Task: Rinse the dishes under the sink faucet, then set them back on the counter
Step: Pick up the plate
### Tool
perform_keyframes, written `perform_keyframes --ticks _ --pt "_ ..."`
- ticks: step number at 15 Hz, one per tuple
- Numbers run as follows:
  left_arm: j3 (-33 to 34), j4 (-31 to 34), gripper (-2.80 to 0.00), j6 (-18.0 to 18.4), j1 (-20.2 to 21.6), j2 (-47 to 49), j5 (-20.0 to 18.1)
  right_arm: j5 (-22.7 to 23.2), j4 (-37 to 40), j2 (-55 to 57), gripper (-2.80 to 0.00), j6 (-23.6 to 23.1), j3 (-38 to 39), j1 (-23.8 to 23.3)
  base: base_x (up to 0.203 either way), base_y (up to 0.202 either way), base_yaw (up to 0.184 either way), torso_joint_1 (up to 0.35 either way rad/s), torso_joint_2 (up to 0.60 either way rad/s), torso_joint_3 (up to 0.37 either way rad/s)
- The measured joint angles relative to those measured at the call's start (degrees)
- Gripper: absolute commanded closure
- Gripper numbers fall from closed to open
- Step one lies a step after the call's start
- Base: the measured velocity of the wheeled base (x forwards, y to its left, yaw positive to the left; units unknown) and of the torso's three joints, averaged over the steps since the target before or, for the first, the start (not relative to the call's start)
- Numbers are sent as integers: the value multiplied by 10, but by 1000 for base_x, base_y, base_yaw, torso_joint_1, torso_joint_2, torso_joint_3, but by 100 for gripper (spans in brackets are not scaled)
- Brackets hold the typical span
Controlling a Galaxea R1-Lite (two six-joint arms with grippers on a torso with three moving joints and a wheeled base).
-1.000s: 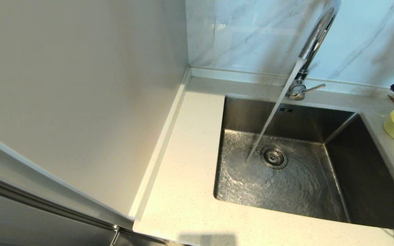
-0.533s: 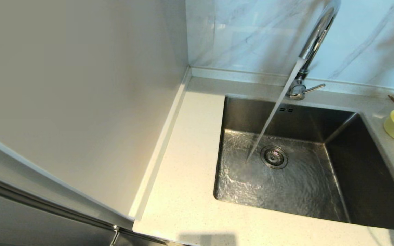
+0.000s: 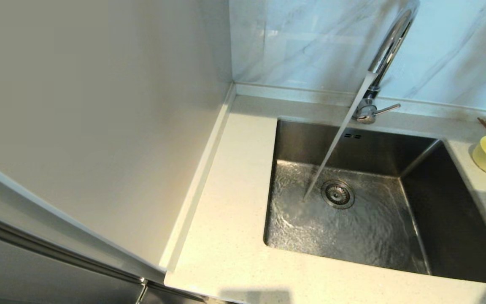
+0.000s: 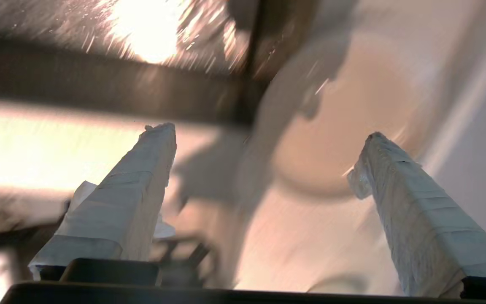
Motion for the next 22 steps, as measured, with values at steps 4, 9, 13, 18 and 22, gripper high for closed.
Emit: perform_keyframes --ticks 4,9,13,18,22 --pt "0 0 0 0 0 0 0 36 23 -54 -280 56 146 -1 0 0 0 0 0 0" --pt "0 0 0 0 0 0 0 39 -144 -37 -280 88 281 -1 0 0 0 0 0 0" --pt "0 0 0 0 0 0 0 28 -224 2 -280 93 322 -3 0 0 0 0 0 0" --pt "0 0 0 0 0 0 0 -32 -416 36 -280 88 401 -6 0 0 0 0 0 0" --pt "0 0 0 0 0 0 0 -53 -487 52 -280 88 429 -9 0 0 0 0 0 0"
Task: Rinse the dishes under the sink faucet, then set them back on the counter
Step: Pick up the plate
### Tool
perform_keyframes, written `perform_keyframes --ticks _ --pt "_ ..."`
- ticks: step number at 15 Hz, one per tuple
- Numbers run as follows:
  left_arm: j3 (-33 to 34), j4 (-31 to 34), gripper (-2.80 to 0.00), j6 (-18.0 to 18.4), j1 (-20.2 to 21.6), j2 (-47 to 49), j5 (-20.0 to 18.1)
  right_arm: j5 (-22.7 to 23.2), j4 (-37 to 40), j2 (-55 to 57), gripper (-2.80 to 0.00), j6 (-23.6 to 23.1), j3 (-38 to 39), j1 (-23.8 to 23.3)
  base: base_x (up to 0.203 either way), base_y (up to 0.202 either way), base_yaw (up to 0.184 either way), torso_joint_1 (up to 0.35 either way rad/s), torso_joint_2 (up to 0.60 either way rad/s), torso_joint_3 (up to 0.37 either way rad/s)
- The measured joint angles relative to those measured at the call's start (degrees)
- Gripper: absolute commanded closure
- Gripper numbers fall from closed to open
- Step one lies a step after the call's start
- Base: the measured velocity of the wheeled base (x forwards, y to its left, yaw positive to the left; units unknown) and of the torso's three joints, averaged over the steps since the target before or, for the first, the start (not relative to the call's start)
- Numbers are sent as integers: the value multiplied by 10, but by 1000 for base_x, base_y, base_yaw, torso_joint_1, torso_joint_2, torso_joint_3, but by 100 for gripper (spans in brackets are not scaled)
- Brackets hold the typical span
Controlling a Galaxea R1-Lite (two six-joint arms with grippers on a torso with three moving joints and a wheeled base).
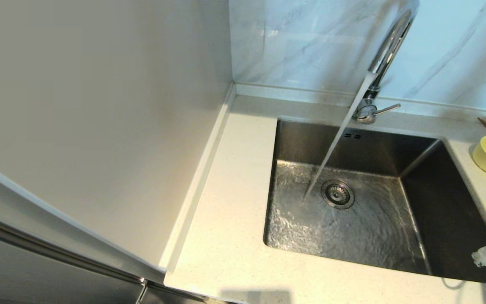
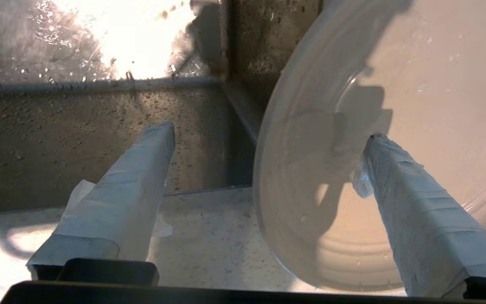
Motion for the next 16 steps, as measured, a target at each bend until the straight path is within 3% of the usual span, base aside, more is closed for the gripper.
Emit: perform_keyframes --ticks 6,7,16 --pt "0 0 0 0 0 0 0 -1 -5 15 -280 -1 -1 -2 0 0 0 0 0 0" --pt "0 0 0 0 0 0 0 -3 -6 17 0 -1 -2 -2 0 0 0 0 0 0" --pt "0 0 0 0 0 0 0 -3 -5 25 0 -10 -3 -9 0 0 0 0 0 0"
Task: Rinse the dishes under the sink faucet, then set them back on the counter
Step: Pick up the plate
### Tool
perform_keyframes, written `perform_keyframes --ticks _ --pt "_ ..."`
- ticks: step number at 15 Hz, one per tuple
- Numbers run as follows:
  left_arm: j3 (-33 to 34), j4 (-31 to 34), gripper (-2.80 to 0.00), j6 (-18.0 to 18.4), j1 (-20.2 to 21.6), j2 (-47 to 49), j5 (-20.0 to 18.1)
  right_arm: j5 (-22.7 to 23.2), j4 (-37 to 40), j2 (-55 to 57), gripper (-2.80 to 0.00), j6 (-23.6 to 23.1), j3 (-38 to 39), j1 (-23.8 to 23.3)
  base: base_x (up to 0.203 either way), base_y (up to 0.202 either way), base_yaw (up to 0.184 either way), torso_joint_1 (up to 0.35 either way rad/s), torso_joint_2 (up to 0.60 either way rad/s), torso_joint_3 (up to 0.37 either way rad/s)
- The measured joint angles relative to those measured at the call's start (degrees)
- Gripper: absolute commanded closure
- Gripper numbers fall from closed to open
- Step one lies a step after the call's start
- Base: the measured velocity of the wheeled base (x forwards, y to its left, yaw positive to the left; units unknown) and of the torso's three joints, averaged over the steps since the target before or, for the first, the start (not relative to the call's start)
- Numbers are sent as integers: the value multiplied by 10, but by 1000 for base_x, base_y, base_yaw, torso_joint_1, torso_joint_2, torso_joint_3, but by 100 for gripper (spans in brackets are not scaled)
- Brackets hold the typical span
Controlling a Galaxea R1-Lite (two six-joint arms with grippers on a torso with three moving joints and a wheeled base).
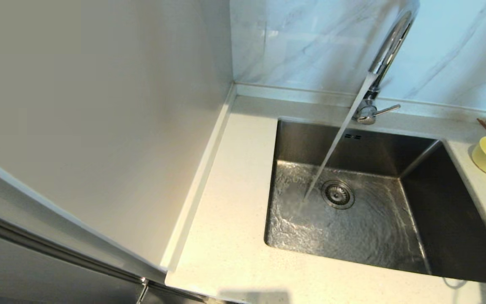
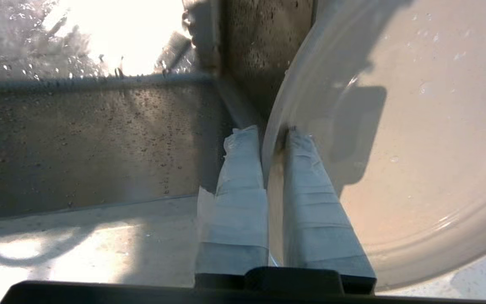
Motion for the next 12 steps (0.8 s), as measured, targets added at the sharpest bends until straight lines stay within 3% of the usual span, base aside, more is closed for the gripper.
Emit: perform_keyframes --ticks 8,12 --pt "0 0 0 0 0 0 0 19 5 -45 0 -25 38 5 0 0 0 0 0 0" --pt "0 0 0 0 0 0 0 61 3 -99 0 -83 73 24 0 0 0 0 0 0"
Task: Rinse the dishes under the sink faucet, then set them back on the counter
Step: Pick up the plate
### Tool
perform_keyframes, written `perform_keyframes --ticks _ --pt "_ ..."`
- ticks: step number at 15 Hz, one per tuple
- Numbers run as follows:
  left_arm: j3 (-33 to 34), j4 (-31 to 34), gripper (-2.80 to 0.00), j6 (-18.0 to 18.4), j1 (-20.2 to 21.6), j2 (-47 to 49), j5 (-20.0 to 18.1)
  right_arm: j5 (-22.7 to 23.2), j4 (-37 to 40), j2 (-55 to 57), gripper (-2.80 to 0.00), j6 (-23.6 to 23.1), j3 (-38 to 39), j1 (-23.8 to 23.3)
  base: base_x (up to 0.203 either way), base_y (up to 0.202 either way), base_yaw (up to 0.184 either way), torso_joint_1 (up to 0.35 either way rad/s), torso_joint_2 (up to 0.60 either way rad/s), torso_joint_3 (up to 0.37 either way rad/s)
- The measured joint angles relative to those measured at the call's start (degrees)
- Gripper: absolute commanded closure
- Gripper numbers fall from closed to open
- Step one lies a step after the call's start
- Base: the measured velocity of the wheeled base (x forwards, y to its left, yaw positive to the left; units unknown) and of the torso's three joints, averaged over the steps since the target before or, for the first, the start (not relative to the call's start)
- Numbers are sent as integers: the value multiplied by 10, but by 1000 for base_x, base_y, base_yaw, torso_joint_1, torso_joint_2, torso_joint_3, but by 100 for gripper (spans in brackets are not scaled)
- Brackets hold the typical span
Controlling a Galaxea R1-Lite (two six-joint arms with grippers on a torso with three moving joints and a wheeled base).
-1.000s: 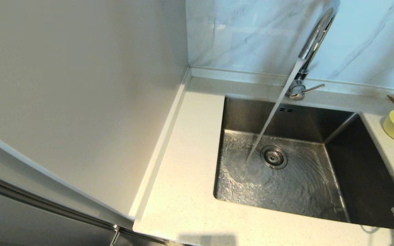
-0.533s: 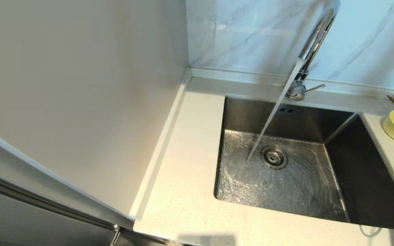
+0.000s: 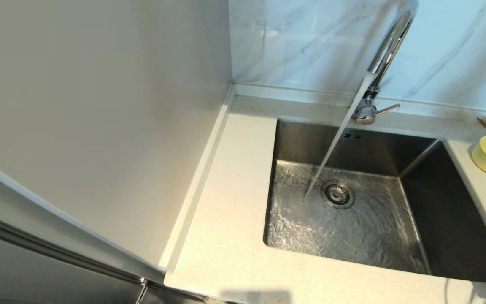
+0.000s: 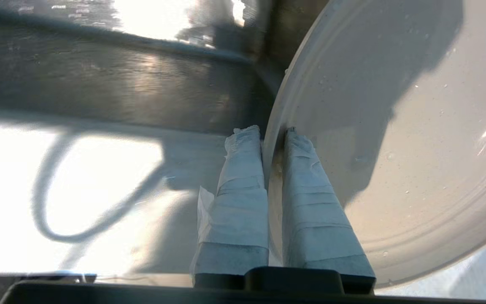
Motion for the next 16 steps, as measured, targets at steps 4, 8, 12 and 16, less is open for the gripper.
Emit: perform_keyframes --ticks 4,8,12,16 --pt "0 0 0 0 0 0 0 11 -6 -40 0 -2 6 37 0 0 0 0 0 0" --pt "0 0 0 0 0 0 0 29 -83 -56 0 -7 17 61 0 0 0 0 0 0" --pt "0 0 0 0 0 0 0 108 -106 -76 0 -8 25 80 0 0 0 0 0 0" --pt "0 0 0 0 0 0 0 126 -130 -86 0 -9 23 132 0 0 0 0 0 0"
